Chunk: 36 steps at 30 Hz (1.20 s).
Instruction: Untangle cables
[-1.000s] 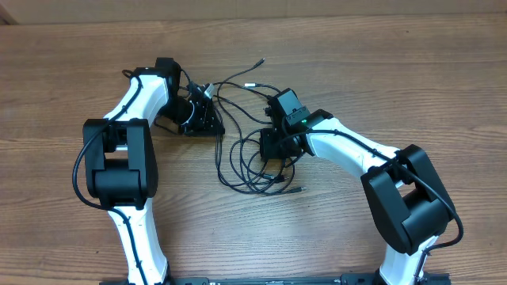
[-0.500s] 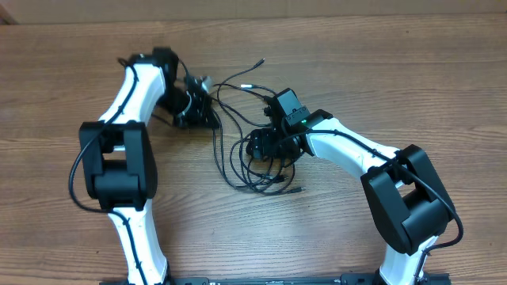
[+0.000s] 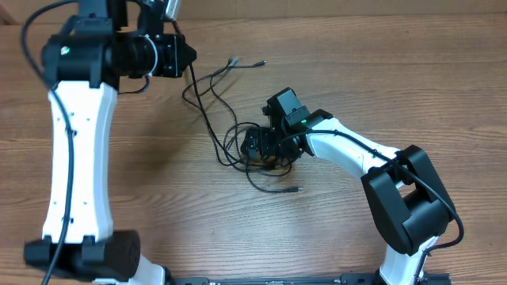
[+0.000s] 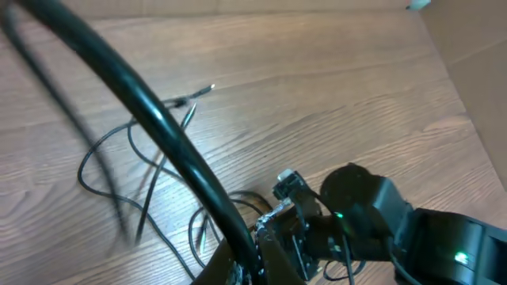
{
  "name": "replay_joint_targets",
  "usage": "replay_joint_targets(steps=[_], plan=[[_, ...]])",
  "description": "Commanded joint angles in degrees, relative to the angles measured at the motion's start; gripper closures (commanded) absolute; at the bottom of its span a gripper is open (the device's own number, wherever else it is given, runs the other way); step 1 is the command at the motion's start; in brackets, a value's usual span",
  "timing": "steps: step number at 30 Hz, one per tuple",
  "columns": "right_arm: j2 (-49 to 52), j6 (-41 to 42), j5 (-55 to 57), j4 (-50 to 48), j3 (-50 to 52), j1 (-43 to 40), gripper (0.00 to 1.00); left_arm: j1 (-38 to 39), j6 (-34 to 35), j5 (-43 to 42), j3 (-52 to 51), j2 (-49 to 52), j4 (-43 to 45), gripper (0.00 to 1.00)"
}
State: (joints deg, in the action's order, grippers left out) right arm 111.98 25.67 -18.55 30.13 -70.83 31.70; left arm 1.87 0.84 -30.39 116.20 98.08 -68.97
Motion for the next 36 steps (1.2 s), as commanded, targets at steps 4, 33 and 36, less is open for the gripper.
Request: replay_joint_targets(steps=[4,33,36], plan=[[0.35,0.00,10.36,1.09,0.37,0.09,0.01,-0.15,1.14,1.03,0.22,-1.51,1.99,0.96],[0.35,4.28,15.30,13.44,0.37,-18.16,0.00,-35.52,18.71,-30.25,2.40,-4.24,6.88,0.96],[0.35,4.26,17.79,14.86,0.37,-19.47,0.00,-38.34,18.64,-33.46,2.40,-4.24,6.67,0.96]])
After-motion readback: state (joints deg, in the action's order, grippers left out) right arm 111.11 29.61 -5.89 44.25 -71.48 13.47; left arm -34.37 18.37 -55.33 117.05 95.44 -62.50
